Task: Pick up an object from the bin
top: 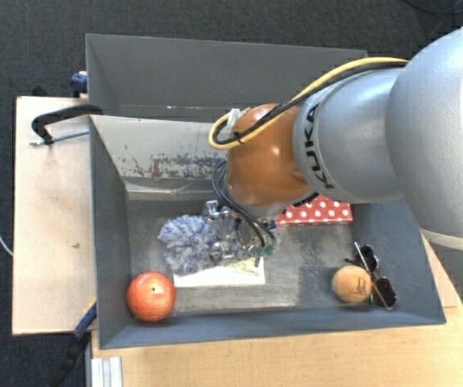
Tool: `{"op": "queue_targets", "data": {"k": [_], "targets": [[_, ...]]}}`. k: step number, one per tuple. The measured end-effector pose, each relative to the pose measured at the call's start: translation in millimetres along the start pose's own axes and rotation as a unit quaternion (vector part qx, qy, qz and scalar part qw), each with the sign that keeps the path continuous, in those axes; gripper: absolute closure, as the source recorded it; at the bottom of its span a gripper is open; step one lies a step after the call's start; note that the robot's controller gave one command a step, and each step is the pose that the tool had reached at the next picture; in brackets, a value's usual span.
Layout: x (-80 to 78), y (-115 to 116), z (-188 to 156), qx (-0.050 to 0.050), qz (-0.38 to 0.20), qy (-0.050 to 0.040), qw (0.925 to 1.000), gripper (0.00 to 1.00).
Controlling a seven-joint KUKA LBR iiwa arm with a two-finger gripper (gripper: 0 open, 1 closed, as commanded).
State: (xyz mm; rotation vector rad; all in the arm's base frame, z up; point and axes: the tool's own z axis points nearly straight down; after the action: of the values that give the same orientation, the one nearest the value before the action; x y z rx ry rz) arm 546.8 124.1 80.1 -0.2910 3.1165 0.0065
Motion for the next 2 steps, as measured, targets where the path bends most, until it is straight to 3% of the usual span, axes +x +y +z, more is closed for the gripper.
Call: {"op": "queue_targets", "data": {"k": [2], "targets": [[1.5, 0.1, -4.3, 0.000, 0.000, 0.0031, 1.0000, 1.00]]}}
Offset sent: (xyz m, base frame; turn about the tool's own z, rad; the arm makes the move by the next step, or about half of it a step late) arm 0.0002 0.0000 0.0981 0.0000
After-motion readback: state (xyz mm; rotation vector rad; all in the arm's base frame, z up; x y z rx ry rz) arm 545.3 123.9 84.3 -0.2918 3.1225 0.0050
